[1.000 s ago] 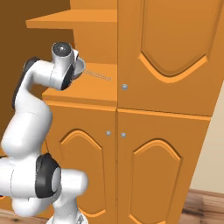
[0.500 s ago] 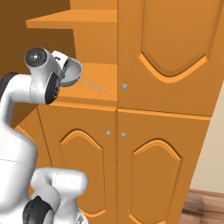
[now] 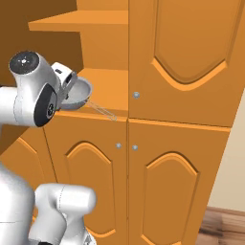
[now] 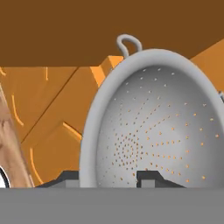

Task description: Open the cabinet and setup a tea strainer by placing it in the bowl upright.

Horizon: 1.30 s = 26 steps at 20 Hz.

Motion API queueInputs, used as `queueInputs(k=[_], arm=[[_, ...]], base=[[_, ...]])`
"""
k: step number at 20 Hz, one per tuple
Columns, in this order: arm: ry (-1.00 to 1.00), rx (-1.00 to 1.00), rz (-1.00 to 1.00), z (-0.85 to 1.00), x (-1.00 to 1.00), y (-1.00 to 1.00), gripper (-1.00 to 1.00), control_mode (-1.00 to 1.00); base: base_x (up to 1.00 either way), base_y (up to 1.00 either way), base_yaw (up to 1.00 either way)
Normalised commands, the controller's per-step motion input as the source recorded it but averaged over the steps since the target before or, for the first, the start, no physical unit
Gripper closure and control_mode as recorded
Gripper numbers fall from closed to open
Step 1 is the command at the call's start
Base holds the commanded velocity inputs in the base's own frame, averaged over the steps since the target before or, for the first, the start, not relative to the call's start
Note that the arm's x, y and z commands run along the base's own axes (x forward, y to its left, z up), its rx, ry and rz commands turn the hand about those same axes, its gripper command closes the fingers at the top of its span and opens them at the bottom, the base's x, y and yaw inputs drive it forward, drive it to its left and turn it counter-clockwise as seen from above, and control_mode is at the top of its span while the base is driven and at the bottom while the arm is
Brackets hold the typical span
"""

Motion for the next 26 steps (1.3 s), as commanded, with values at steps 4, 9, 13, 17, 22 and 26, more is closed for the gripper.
queueInputs(k=[4,9,13,17,22,26], arm=[[0.34,0.00,-0.01,0.08,-0.95,-0.39,1.00,-1.00],[0.11,-0.01,-0.02,-0.06,-0.99,-0.14,1.00,-1.00],[-0.18,-0.02,0.00,-0.14,-0.88,0.00,1.00,-1.00],[-0.23,-0.11,0.00,-0.19,-0.50,-0.02,1.00,-1.00],[-0.04,-0.17,0.00,-0.01,-0.02,-0.02,1.00,-1.00],[0.03,-0.05,0.00,0.00,0.00,0.00,1.00,-1.00]], base=[[0.00,0.00,0.00],[0.00,0.00,0.00],[0.00,0.00,0.00],[0.00,0.00,0.00],[0.00,0.00,0.00],[0.00,0.00,0.00]])
